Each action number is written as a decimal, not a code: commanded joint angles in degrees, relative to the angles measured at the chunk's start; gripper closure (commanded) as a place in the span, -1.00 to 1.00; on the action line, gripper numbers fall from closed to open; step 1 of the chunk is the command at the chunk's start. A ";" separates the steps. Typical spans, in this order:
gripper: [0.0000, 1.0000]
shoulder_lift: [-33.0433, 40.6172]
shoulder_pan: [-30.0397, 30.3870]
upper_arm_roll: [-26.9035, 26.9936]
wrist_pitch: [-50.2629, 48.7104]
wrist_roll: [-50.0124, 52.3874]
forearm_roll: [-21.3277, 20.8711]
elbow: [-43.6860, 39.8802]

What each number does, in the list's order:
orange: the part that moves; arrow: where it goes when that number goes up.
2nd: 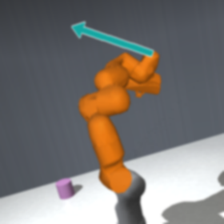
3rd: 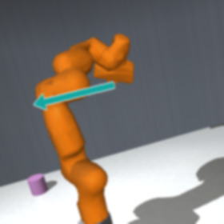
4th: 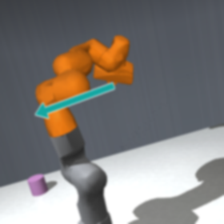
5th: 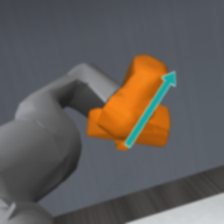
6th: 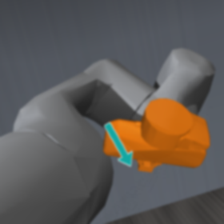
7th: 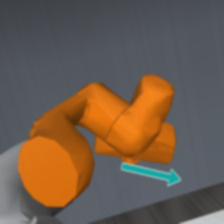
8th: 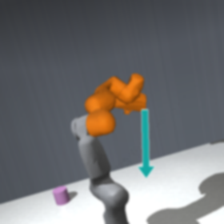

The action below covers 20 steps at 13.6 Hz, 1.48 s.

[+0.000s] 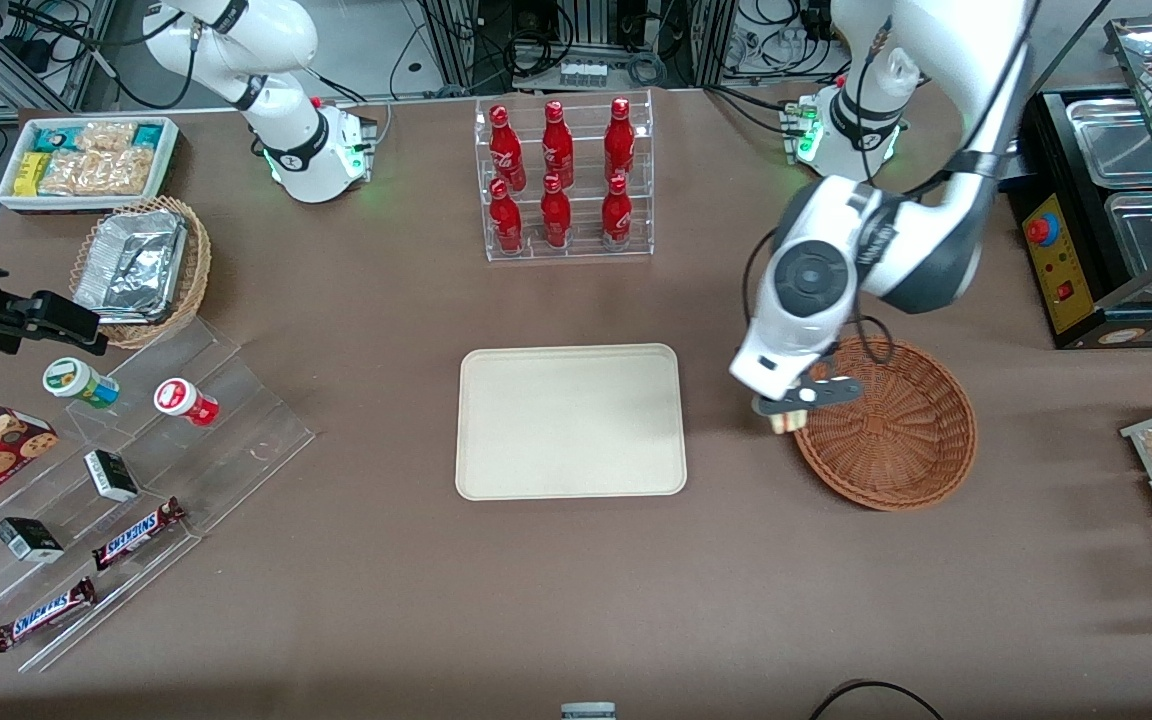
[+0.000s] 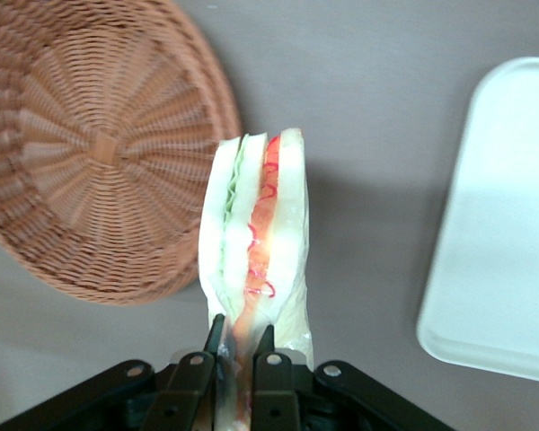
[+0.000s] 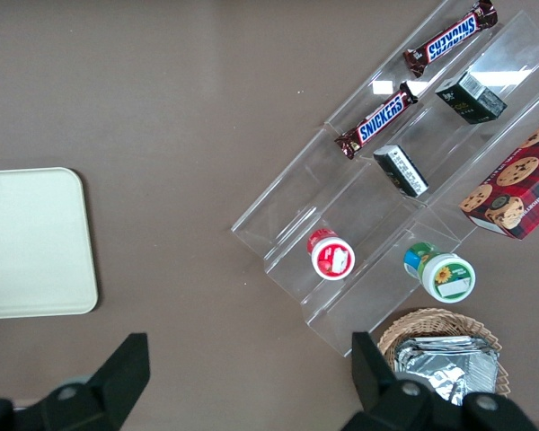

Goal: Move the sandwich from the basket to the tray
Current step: 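Lift the sandwich and carry it with the left gripper over the tray, then lower the sandwich upright onto the tray and open the left gripper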

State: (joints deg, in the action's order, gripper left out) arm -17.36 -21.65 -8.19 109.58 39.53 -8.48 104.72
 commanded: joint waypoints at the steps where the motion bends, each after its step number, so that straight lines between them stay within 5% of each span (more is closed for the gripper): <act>1: 1.00 -6.00 -4.70 0.64 0.45 1.77 1.61 -7.14; 10: 1.00 -14.80 -8.76 -0.68 14.43 4.68 6.63 -13.22; 20: 1.00 -19.29 -10.08 -2.88 12.25 -3.23 2.33 -15.68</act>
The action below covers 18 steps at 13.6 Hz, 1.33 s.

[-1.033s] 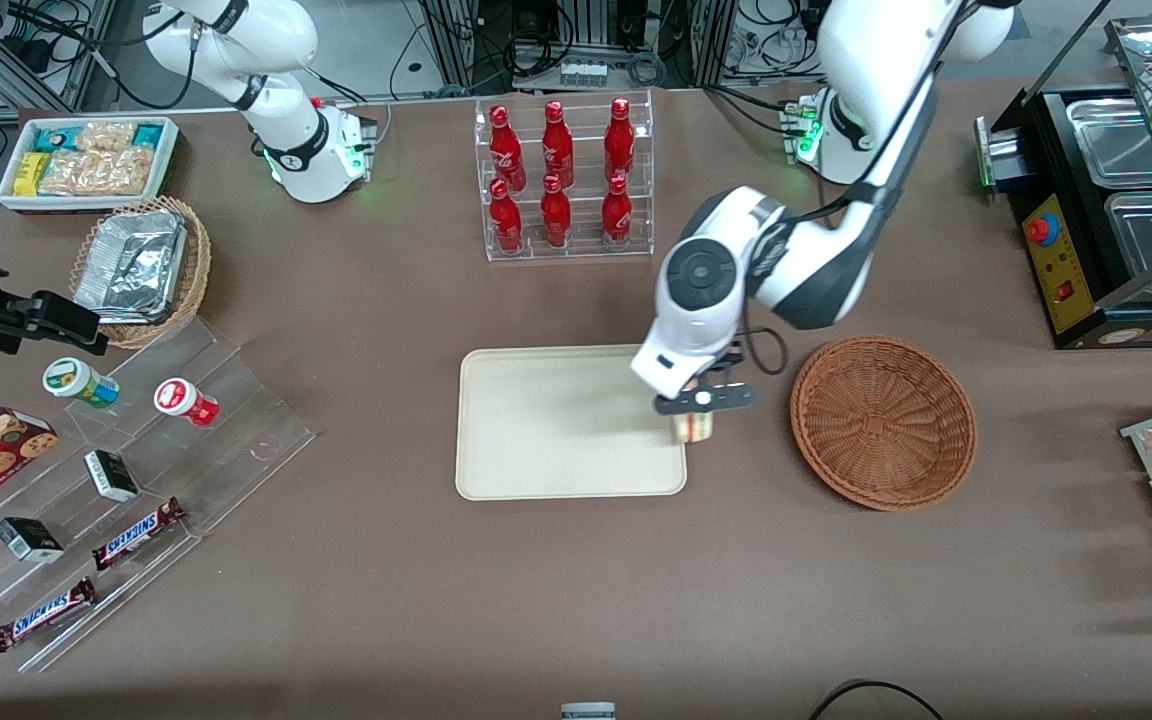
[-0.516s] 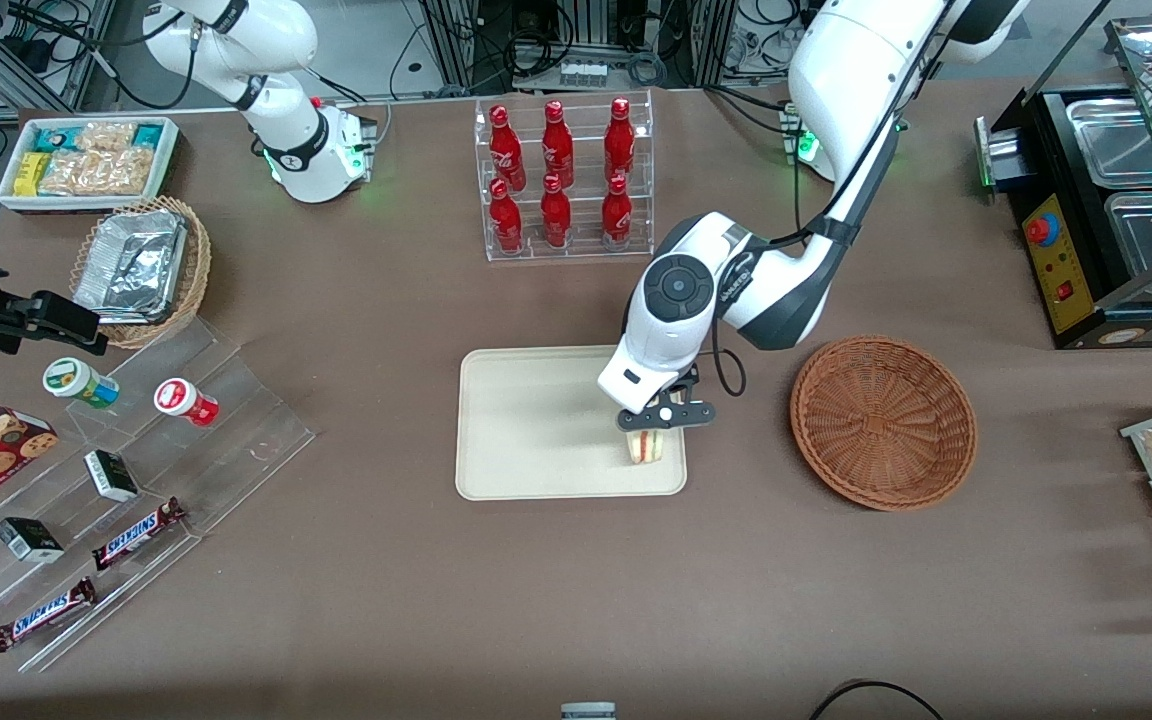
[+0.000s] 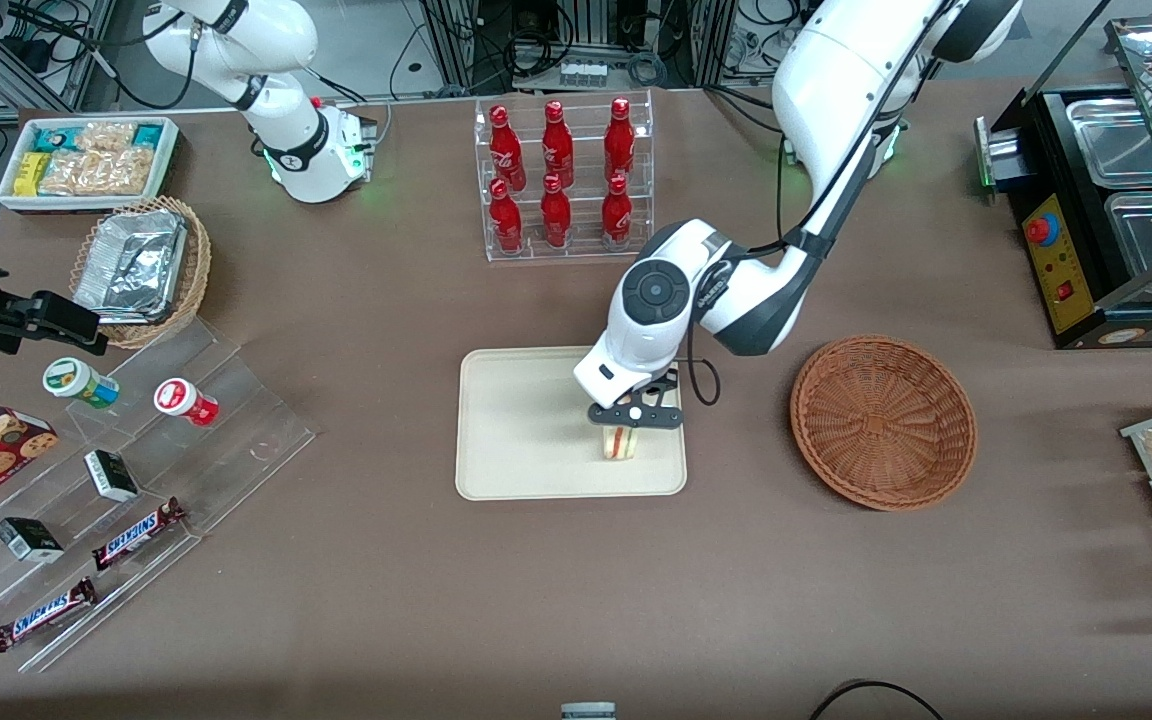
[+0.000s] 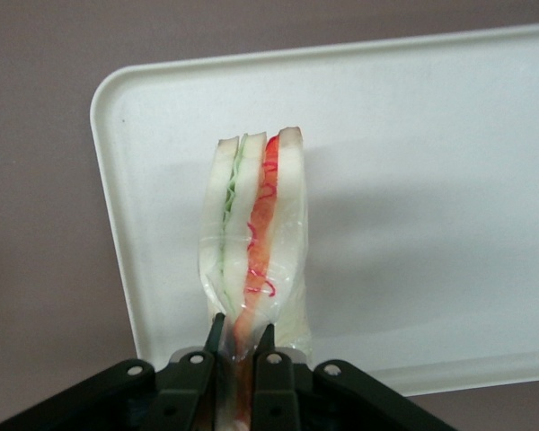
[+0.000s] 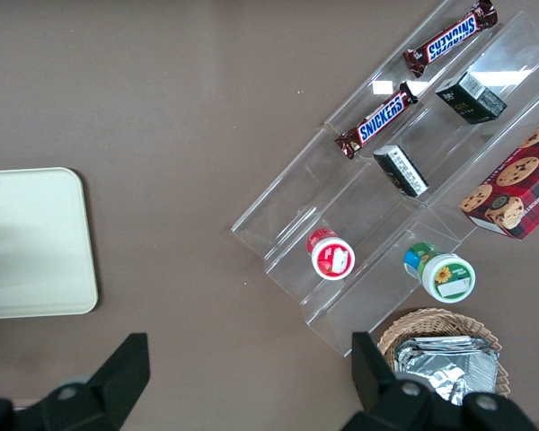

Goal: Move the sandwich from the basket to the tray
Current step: 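Lower the sandwich upright onto the tray and open the left gripper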

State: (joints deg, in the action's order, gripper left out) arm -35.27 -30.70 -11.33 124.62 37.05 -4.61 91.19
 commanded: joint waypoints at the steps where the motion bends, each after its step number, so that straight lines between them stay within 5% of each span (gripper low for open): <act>1: 1.00 -1.56 -1.03 0.25 -3.06 -0.75 -1.63 -2.16; 13: 1.00 -5.42 -1.03 0.78 -3.77 -0.14 -1.72 -5.59; 14: 0.53 -5.69 -1.03 0.69 -3.77 -0.05 -1.72 -6.11; 16: -0.98 -6.22 -1.03 0.78 -3.68 0.65 -1.81 -6.29; 18: -1.00 -6.13 -1.12 0.78 -3.68 3.28 -1.72 -6.38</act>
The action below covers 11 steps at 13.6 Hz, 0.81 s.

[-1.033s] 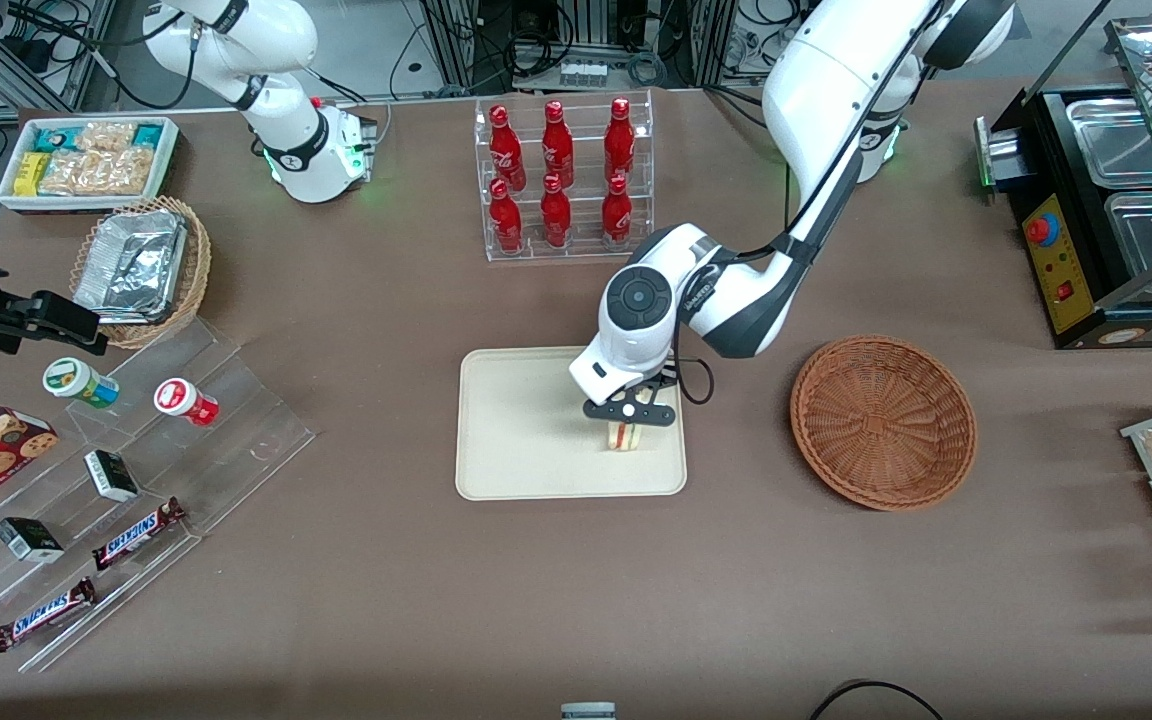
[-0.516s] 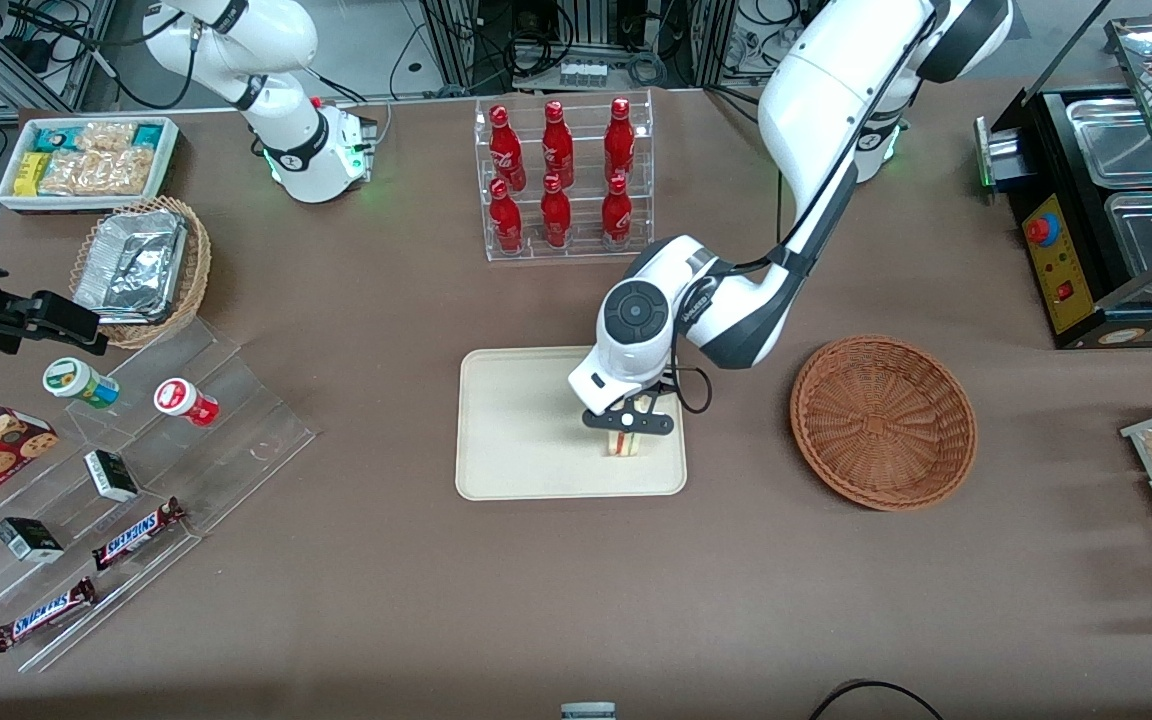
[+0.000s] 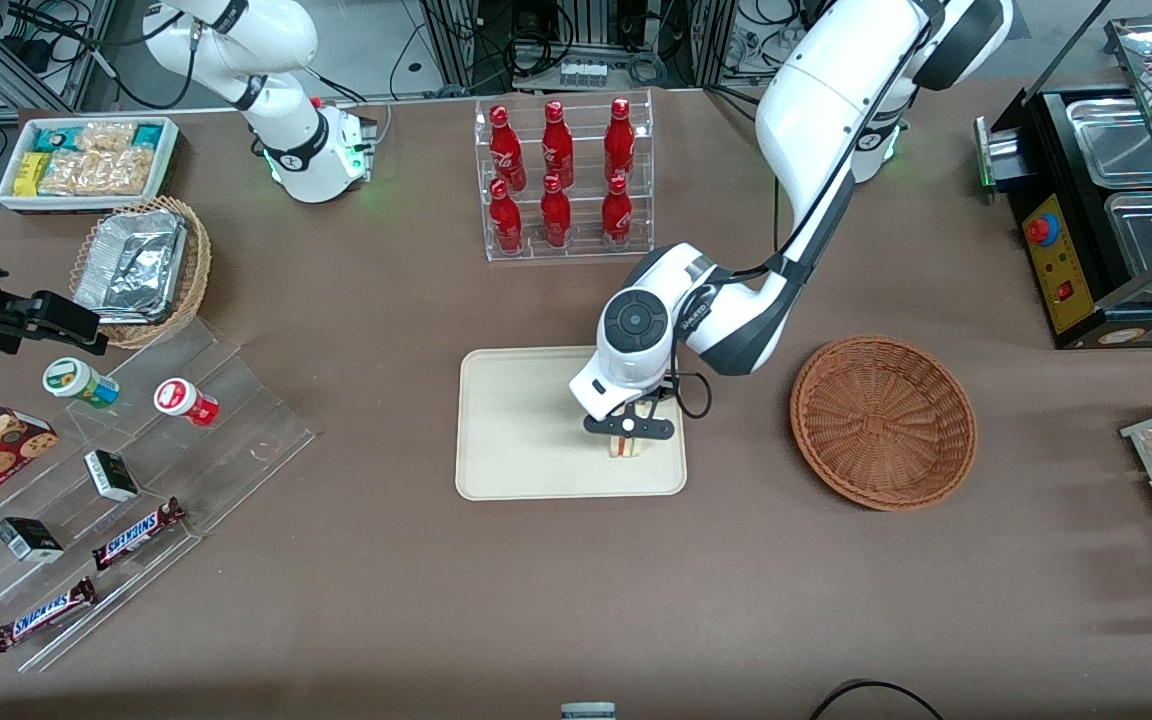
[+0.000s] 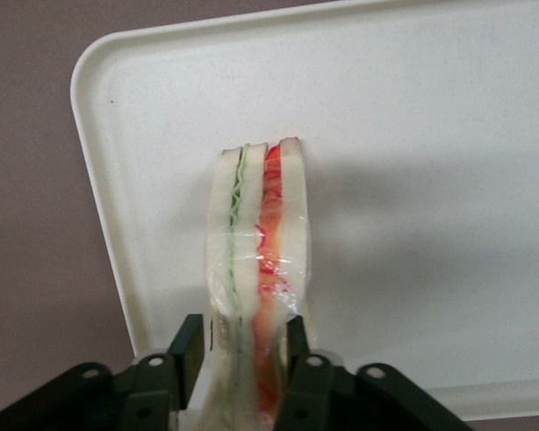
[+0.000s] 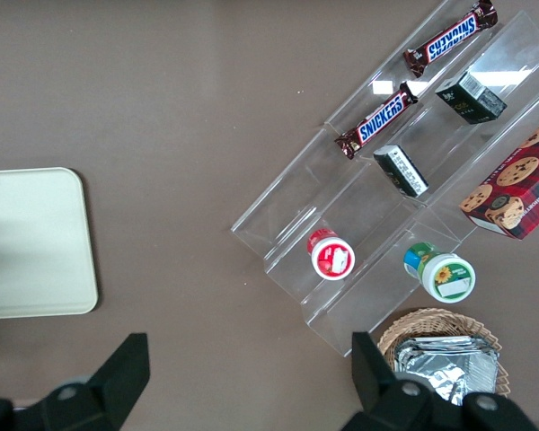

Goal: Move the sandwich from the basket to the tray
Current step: 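Lower the sandwich upright onto the tray and open the left gripper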

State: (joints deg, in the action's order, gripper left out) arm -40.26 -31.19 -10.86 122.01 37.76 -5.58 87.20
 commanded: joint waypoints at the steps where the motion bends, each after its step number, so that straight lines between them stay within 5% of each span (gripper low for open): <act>1: -1.00 -1.14 -0.63 0.31 -1.08 3.10 -0.75 -2.56; 11: -1.00 5.36 0.95 2.34 -7.13 4.78 -0.48 -5.81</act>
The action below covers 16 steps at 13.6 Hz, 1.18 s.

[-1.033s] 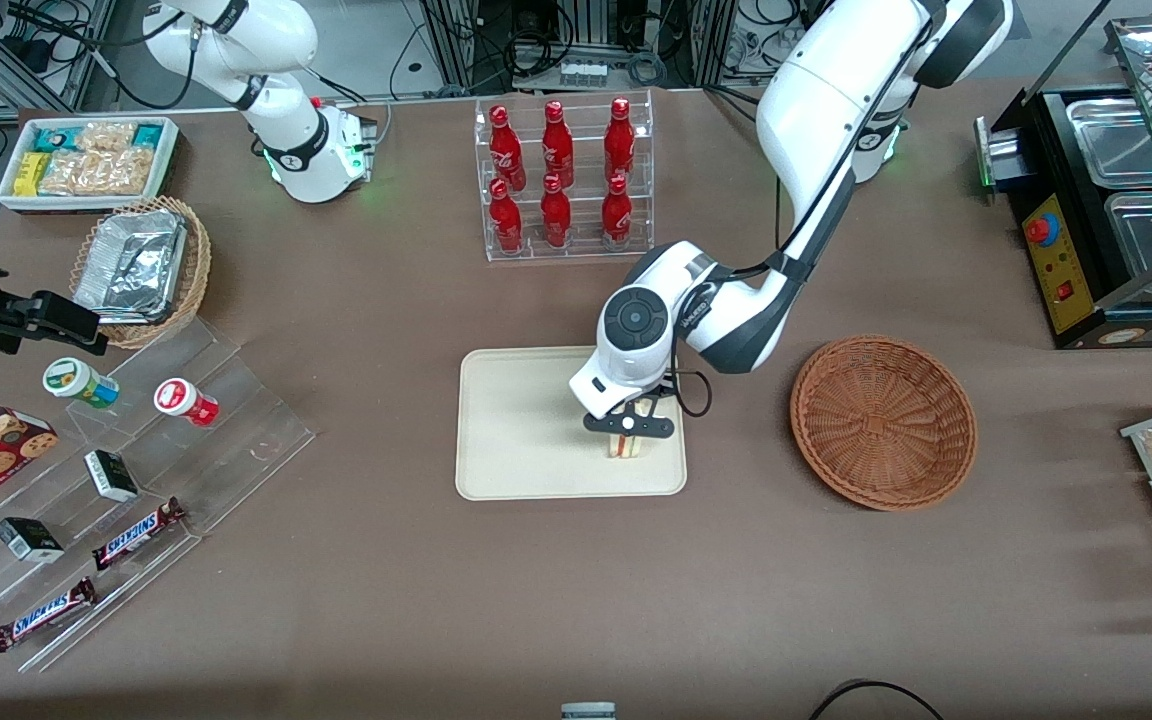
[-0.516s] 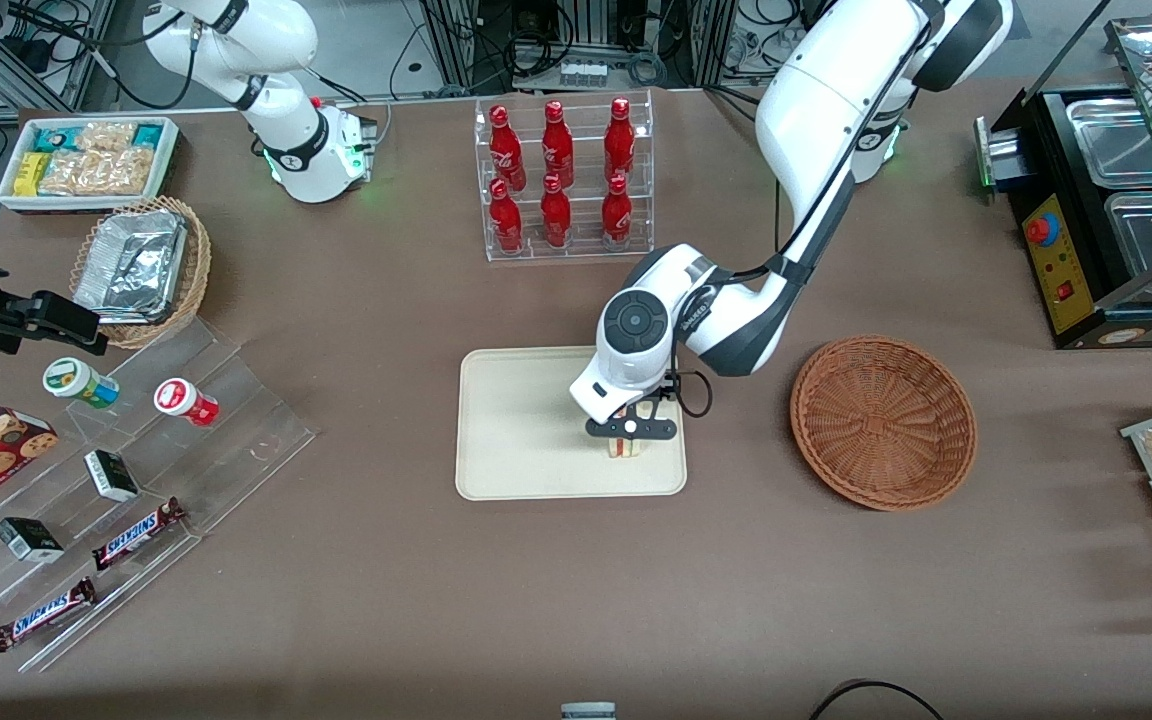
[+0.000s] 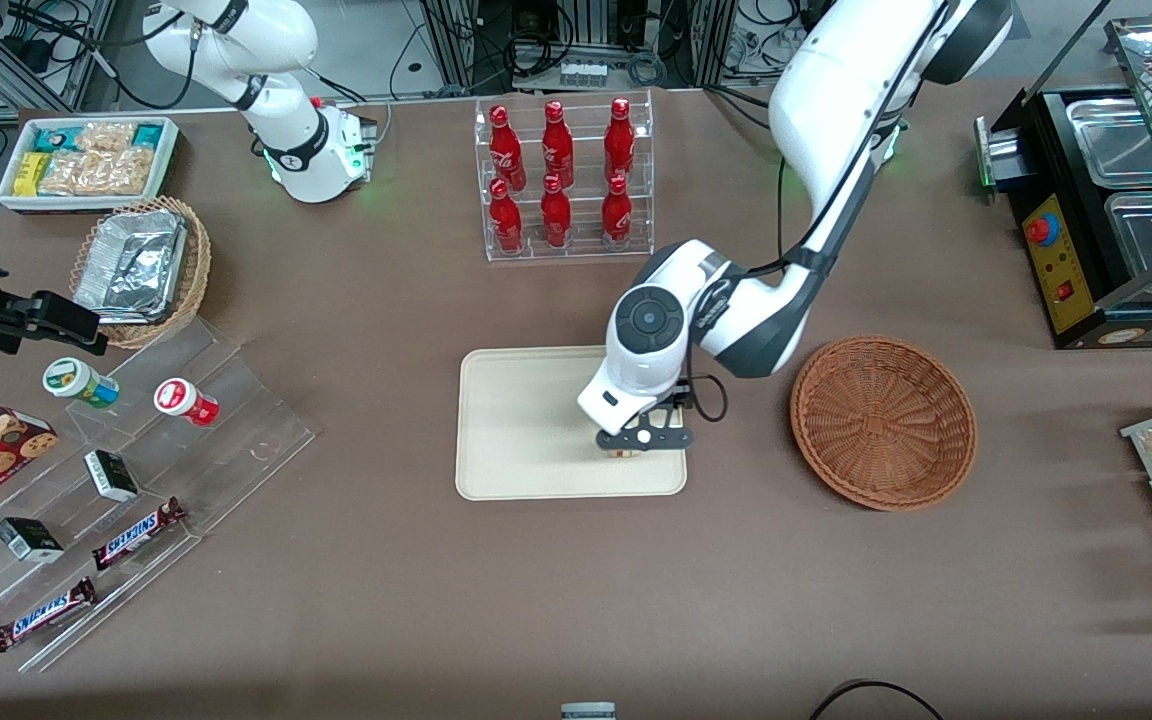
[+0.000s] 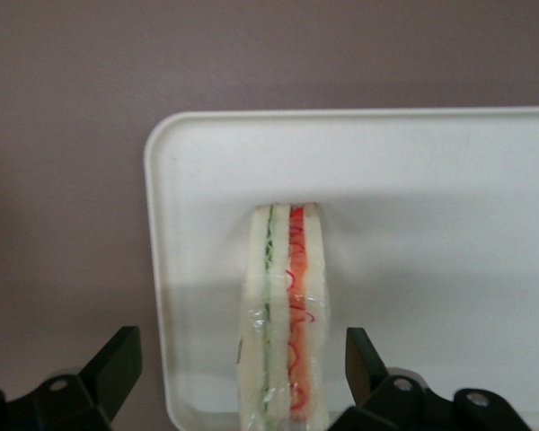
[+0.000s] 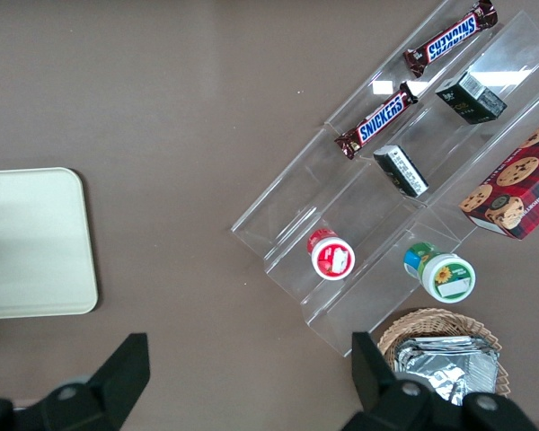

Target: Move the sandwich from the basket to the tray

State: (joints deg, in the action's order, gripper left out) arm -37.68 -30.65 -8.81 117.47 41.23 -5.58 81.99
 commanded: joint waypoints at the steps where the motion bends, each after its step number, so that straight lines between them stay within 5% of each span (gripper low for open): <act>1: -1.00 3.74 1.46 0.20 -2.68 1.57 -0.22 -1.04; 9: -1.00 14.99 13.40 0.20 -14.27 -0.53 -0.40 -2.19; 16: -1.00 24.75 25.54 -0.33 -31.13 -22.86 3.19 -1.84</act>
State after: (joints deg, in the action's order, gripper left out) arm -16.58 -8.05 -8.20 90.38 21.43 -4.27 79.08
